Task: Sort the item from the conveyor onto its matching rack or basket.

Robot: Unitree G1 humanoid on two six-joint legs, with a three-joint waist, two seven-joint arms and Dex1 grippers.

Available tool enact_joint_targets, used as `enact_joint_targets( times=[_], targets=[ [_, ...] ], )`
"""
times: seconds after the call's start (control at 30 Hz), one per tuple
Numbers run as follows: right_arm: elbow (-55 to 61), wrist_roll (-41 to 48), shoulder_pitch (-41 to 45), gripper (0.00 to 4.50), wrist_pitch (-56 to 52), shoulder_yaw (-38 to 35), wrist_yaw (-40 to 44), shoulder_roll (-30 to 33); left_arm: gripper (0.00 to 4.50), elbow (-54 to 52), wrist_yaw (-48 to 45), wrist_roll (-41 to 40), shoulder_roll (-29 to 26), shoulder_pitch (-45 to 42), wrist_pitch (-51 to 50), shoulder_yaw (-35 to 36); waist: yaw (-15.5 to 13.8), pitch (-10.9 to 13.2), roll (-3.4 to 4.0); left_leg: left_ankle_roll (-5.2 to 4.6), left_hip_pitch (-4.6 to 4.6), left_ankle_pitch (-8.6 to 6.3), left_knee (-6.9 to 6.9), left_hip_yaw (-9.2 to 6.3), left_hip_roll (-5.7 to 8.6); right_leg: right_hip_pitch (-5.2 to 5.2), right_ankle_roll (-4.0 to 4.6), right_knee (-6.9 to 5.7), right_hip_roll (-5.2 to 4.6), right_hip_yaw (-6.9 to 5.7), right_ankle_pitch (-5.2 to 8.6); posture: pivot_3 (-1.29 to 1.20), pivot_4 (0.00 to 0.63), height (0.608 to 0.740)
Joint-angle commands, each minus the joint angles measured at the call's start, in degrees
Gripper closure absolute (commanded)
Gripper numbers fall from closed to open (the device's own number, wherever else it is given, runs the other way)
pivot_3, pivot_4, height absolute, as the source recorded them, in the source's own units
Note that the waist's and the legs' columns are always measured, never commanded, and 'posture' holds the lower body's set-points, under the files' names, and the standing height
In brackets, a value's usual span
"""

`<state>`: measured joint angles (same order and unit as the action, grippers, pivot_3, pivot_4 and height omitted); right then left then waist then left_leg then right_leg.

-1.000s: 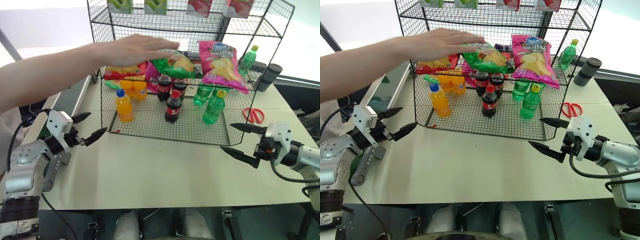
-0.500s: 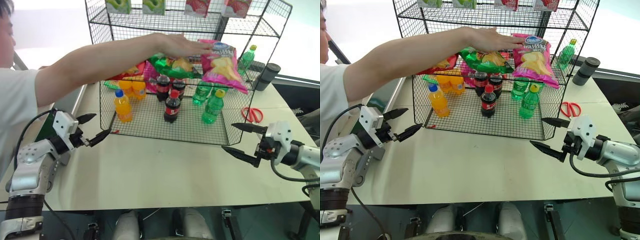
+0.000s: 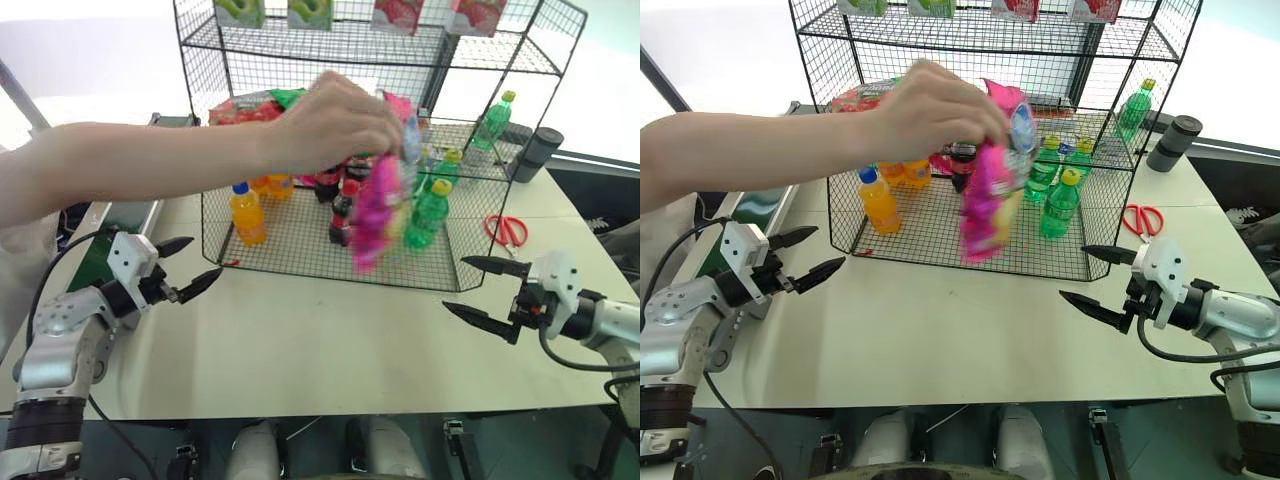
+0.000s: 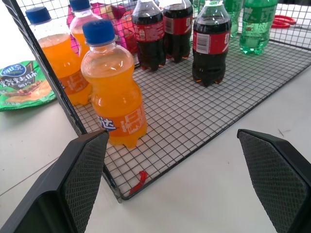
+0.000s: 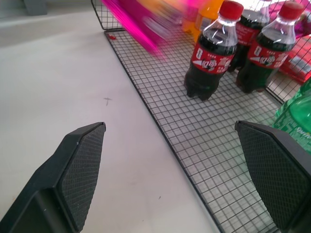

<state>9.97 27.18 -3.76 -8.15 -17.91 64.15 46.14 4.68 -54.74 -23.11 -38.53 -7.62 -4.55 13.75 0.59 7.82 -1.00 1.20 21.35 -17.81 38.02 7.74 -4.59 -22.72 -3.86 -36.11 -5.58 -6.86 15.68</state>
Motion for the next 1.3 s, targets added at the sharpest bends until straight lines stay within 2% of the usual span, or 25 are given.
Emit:
enact_joint_targets(
  times=[0.03,0.2,0.27,0.4,0.77,1.13,1.3],
  targets=[
    [1.97,0.44,0.37,0.05,0.47,-0.86,-0.06,0.73,0.0,-1.45,-0.02,-0.04,0.17,-1.82,0.48,-0.54,0.0,0.0,0.0,0.0,0.0,0.0,0.0,0.0,0.0,0.0,0.0,0.0,0.0,0.0,0.0,0.0,0.15,0.726],
    [1.8,0.76,1.49,0.05,-0.36,-0.51,-0.51,0.68,0.0,-1.82,-0.31,-1.17,0.32,-1.25,-0.82,-0.45,0.12,0.0,0.0,0.0,-0.01,0.0,0.01,0.0,0.01,0.01,0.0,-0.01,0.0,0.0,0.0,0.0,0.15,0.726],
    [1.87,0.52,2.01,0.05,-0.56,0.29,-0.73,0.39,0.0,-2.28,0.19,-2.18,0.27,-0.74,-4.25,-0.36,0.16,0.0,0.0,0.0,-0.01,0.0,0.01,0.0,-0.01,0.0,0.0,-0.01,0.01,0.0,0.0,0.0,0.15,0.726],
    [2.1,0.79,3.29,0.05,-1.39,1.29,-0.96,0.31,0.0,-4.48,-1.35,-4.4,1.08,1.41,-2.91,1.02,0.09,0.0,0.0,0.01,-0.01,0.0,0.01,0.0,-0.02,0.0,0.0,-0.02,0.01,0.0,0.0,0.0,0.15,0.726],
    [2.23,0.72,4.83,0.05,-1.5,2.68,-1.38,0.24,0.0,-3.69,1.35,-2.77,1.76,1.02,-0.45,0.94,0.0,-0.01,-0.01,0.01,-0.01,0.0,0.02,-0.01,-0.01,0.02,0.0,-0.01,0.01,0.0,0.0,0.0,0.15,0.726],
    [3.53,1.09,5.35,0.05,-2.48,3.97,-2.02,-0.26,0.0,-4.14,-0.87,-5.55,0.47,1.6,-4.83,1.18,0.02,0.0,-0.01,0.01,-0.01,0.01,0.02,-0.01,-0.01,0.01,0.0,-0.01,0.01,0.0,0.0,0.0,0.15,0.726],
    [3.34,1.05,6.57,0.05,-2.54,5.36,-2.01,-0.9,0.0,-4.28,-0.28,-5.41,0.23,2.69,-3.18,3.06,0.07,0.0,-0.01,0.01,-0.01,0.0,0.02,-0.01,-0.02,0.0,0.0,-0.02,0.01,0.0,0.0,0.0,0.15,0.726]
  ],
)
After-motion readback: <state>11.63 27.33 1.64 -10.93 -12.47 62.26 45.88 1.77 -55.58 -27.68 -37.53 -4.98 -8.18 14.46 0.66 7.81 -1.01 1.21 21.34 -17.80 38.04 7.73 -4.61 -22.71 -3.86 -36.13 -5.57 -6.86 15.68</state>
